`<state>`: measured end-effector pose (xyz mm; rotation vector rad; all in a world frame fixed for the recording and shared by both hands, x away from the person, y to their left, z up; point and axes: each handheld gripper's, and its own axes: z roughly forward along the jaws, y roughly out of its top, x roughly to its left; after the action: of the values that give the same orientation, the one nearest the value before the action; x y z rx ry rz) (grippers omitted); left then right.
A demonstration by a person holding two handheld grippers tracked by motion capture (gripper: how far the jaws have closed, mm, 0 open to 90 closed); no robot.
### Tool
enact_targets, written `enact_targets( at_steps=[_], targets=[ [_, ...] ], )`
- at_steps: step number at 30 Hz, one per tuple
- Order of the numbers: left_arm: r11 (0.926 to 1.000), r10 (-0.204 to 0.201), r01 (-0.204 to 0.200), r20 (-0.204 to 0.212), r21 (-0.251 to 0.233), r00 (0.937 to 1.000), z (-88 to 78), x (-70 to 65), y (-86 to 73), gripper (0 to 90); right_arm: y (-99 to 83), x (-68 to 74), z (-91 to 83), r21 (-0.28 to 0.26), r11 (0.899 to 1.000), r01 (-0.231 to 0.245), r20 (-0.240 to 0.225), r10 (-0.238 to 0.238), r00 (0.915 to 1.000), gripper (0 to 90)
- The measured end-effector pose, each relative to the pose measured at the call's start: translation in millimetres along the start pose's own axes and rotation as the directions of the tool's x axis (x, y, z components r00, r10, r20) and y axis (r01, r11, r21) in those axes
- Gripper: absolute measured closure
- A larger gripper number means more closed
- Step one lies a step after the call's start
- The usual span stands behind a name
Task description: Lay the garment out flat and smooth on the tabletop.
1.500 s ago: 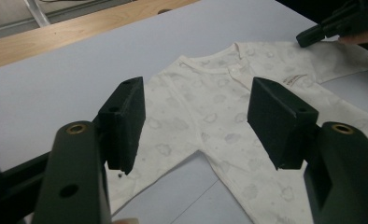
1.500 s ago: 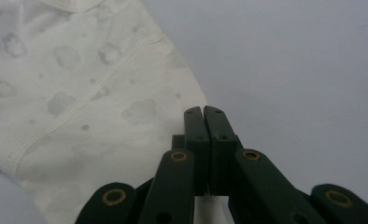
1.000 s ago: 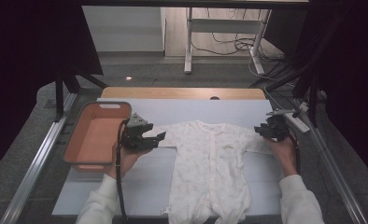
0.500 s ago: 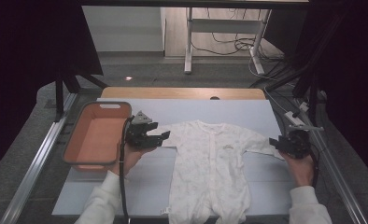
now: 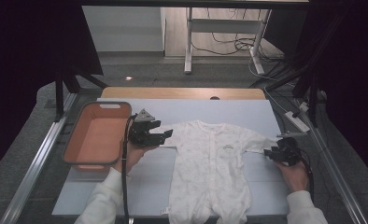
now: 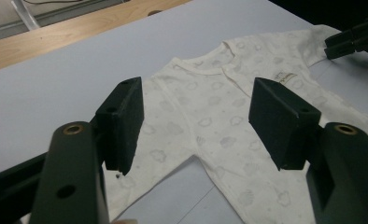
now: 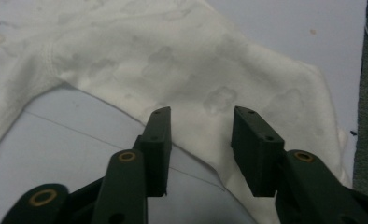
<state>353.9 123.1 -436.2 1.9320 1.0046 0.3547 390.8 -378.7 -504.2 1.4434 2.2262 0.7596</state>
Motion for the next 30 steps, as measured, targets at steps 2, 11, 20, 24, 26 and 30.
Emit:
enact_targets(
  at_steps=[2,11,20,24,26,30],
  targets=[
    [1.0000,-0.003,0.003,-0.002,-0.001,1.0000,-0.5,1.1,-0.3,35.9,-0.2,1.3,-0.9,0.002,1.000,0.024,0.012,-0.024,0.9996,68.1],
    [0.9999,-0.007,0.007,0.011,-0.012,0.9999,-2.4,2.4,1.4,35.9,-8.2,-5.4,-9.8,0.015,0.999,0.046,0.028,-0.046,0.9985,88.3],
    [0.9996,-0.003,0.004,0.019,-0.027,0.9998,-5.1,0.6,5.1,35.9,-11.8,-4.9,-26.7,-0.060,0.998,0.021,0.012,-0.021,0.9997,67.8],
    [0.9996,-0.008,0.009,0.023,-0.028,0.9997,-4.4,0.0,5.3,35.9,-3.7,8.3,-37.3,-0.130,0.991,0.039,-0.021,-0.042,0.9989,55.4],
    [0.9996,-0.002,0.002,0.025,-0.029,0.9997,-4.6,-1.9,6.0,35.7,-3.4,13.6,-41.6,-0.161,0.986,0.041,-0.049,-0.049,0.9976,52.2],
    [0.9997,0.000,0.001,0.035,-0.025,0.9994,-4.1,-3.7,5.4,35.5,-7.9,22.8,-51.9,-0.188,0.980,0.065,-0.050,-0.076,0.9959,44.5]
  ],
)
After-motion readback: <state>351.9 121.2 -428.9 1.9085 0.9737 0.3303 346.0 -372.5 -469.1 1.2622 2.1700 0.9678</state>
